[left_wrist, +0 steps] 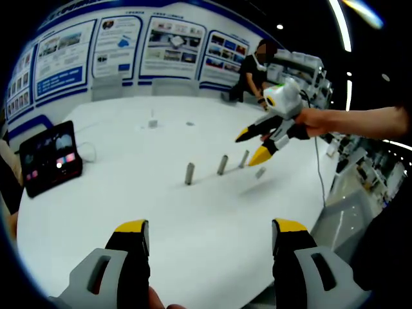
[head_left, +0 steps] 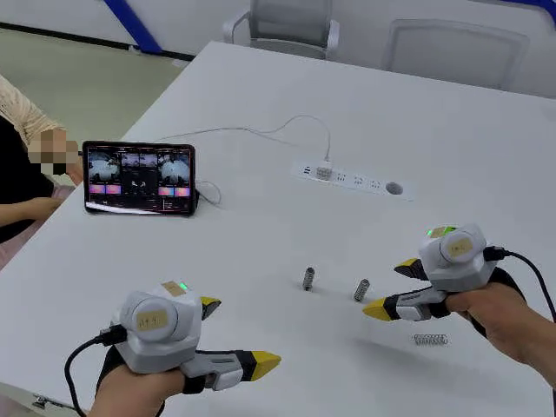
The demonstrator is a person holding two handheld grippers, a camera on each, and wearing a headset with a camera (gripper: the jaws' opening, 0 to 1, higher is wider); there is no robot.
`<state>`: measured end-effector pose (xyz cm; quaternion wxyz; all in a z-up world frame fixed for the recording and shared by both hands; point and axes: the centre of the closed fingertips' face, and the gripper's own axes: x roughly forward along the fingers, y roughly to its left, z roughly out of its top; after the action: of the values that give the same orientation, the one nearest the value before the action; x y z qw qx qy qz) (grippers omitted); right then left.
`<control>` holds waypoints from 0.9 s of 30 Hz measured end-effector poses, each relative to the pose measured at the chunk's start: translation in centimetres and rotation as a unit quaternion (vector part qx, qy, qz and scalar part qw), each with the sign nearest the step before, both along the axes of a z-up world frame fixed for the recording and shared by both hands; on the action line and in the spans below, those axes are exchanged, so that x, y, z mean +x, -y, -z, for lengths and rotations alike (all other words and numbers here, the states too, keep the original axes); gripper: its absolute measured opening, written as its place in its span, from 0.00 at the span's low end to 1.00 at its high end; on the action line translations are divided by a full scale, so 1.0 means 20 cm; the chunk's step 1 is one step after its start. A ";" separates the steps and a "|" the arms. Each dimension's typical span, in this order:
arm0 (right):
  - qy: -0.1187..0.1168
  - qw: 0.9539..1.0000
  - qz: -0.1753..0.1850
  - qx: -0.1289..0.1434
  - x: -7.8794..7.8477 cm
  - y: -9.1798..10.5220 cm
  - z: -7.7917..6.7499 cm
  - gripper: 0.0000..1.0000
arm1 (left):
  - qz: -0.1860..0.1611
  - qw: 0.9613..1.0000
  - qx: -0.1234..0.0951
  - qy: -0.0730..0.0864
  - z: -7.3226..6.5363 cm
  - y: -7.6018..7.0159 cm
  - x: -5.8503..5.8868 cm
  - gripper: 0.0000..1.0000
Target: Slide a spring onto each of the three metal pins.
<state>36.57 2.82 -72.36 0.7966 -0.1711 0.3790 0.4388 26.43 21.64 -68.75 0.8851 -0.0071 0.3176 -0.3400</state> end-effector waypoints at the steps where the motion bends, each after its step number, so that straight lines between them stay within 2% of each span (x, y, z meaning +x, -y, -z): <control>1: 0.000 1.000 0.002 0.001 0.00 0.00 0.00 0.67 | 0.000 1.000 0.000 0.000 0.00 0.00 0.00 0.79; 14: 0.004 0.999 0.042 0.034 -0.09 0.03 -0.02 0.72 | 0.006 1.000 -0.001 0.002 -0.01 0.03 0.00 0.80; 20: 0.000 0.995 0.073 0.067 -0.11 0.04 -0.03 0.73 | 0.010 1.000 0.000 0.002 0.00 0.04 0.01 0.80; 27: -0.005 0.994 0.083 0.070 -0.15 0.05 -0.01 0.75 | 0.015 1.000 -0.001 0.002 -0.01 0.07 0.01 0.80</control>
<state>33.61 1.73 -72.14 0.8385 -0.0804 0.3637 0.3977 26.72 20.30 -68.60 0.8806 -0.0021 0.3155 -0.3537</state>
